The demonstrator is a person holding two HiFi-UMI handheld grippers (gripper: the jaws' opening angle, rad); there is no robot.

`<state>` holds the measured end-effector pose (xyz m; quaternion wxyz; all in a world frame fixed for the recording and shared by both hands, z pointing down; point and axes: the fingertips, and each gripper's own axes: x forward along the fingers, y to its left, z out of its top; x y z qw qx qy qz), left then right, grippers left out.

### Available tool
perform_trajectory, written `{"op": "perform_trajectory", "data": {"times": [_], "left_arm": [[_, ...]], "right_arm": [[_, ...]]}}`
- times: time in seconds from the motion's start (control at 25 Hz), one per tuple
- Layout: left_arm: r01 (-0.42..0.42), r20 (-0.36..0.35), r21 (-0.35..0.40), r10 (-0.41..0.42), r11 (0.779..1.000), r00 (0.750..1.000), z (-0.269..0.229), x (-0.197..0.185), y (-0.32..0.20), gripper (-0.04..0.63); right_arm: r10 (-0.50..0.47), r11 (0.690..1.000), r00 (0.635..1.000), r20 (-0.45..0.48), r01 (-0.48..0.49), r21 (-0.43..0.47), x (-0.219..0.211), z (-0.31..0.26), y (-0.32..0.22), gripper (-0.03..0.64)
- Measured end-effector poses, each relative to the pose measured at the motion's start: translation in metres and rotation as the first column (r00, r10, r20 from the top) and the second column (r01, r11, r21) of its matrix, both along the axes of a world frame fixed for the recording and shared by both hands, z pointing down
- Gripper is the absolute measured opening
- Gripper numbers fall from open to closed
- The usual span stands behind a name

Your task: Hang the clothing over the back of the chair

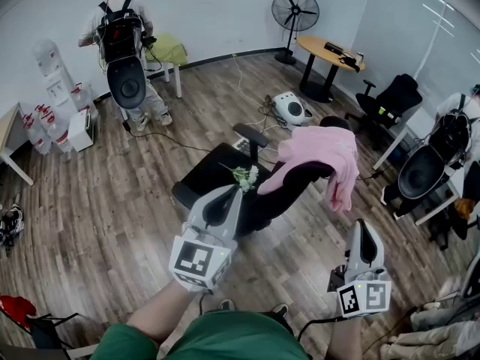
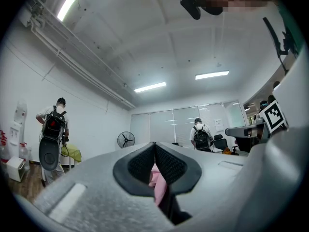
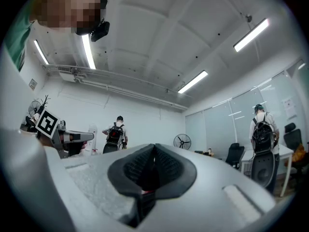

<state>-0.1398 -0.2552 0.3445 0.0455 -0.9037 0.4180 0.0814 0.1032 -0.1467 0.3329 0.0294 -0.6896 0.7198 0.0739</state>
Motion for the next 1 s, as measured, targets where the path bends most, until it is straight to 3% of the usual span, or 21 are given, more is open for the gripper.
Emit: {"op": "perform_trajectory", "data": {"times": [1.0], "left_arm": [[0.023, -0.017, -0.026, -0.024, 0.999, 1.0, 0.006, -0.017, 0.004, 0.011]], "right_arm": [[-0.034, 0.999, 0.999, 0.0, 0.034, 0.011, -0.015, -0.005, -0.001, 0.003]]}}
